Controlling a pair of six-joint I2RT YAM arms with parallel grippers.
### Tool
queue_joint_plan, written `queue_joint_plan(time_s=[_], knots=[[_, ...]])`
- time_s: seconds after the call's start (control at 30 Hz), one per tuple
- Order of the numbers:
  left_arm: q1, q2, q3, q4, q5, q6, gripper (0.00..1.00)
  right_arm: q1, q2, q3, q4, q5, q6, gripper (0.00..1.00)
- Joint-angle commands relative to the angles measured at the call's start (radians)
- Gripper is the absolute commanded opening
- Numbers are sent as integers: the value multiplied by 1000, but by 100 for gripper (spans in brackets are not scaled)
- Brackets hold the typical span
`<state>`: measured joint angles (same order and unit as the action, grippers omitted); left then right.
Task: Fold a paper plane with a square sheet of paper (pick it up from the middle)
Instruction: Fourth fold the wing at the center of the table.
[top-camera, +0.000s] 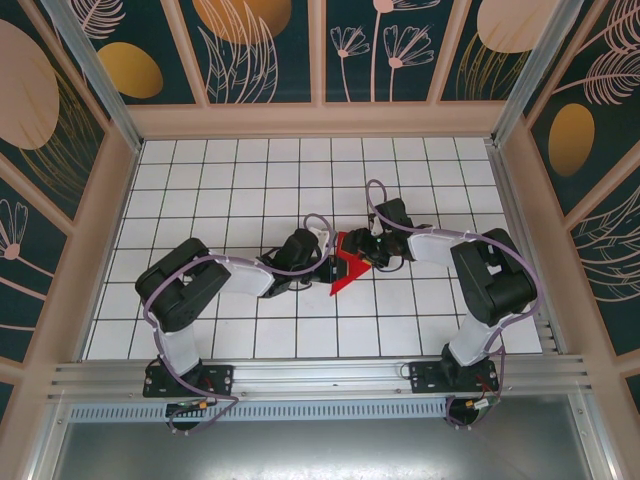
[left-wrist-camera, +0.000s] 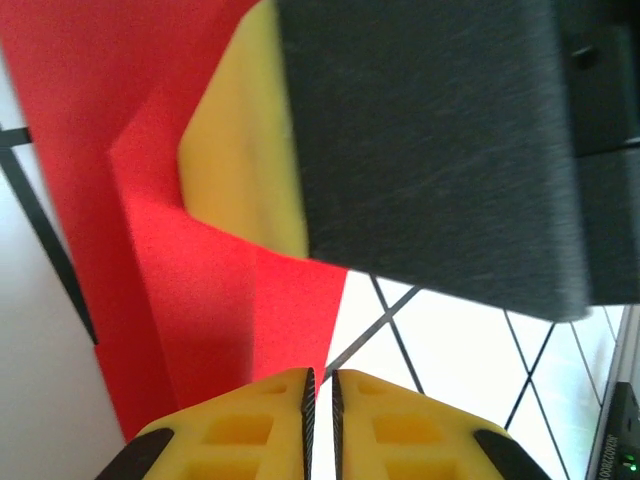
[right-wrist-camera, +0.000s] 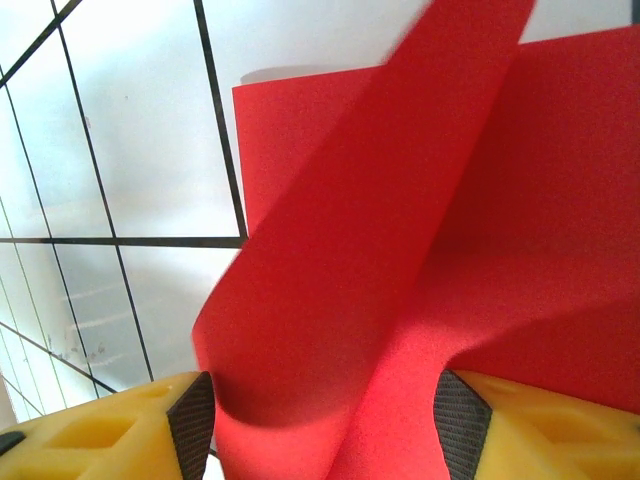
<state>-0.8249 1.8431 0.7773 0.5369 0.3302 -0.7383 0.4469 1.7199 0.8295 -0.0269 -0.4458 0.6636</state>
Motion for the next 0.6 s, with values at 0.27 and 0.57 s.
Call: queue_joint_plan(time_s=[0.27,0.57], knots=[[1,20,21,-40,-48,-11,15,5,52,-56,-42,86,-53,64],[3,34,27,-37,-40,-9,14,4,51,-69,-45,101,-50,59]])
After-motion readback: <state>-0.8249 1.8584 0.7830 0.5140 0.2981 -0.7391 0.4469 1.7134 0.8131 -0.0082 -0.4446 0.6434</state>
